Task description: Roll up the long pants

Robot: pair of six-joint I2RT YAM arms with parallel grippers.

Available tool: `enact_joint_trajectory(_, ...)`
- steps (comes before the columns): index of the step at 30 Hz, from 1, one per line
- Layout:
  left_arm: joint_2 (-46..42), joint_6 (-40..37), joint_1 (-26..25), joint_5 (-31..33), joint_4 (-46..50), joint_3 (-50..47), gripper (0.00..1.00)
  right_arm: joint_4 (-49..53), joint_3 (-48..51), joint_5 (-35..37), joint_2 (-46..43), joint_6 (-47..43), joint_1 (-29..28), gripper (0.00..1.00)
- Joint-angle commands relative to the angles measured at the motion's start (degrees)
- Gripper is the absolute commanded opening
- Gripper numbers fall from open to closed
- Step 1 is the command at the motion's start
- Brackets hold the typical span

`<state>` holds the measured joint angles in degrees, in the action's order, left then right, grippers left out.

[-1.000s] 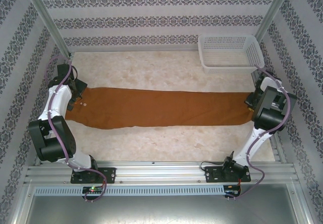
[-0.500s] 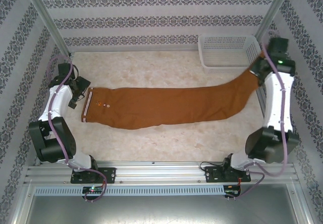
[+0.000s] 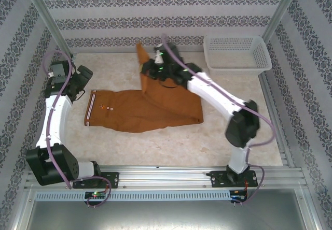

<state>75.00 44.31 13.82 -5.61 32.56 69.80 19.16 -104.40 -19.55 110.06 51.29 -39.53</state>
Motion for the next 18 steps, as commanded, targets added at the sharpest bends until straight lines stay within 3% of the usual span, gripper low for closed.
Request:
enact_joint_trajectory(1,-1.99,-0.69,-0.39,1.64,2.06,1.60,1.00,-5.26,-8.81,-4.74,6.71,5.15,-3.65,0.00)
enact_joint_trajectory(9,-4.86,-0.18,-0.38,1.19,2.71,-0.79,1.00,-6.13,-21.62,-7.49,20.81,9.48,-8.70,0.00)
enact_joint_trajectory(17,-6.01,-1.15,-0.38,1.33,3.96,-1.16,1.00,-11.11,-23.55,-8.81,25.82,15.38,-11.67,0.01)
enact_joint_trajectory(18,-6.13,-1.16,-0.38,1.46,4.07,-1.30,1.00,-11.60,-23.32,-8.74,26.47,15.84,-12.30,0.27)
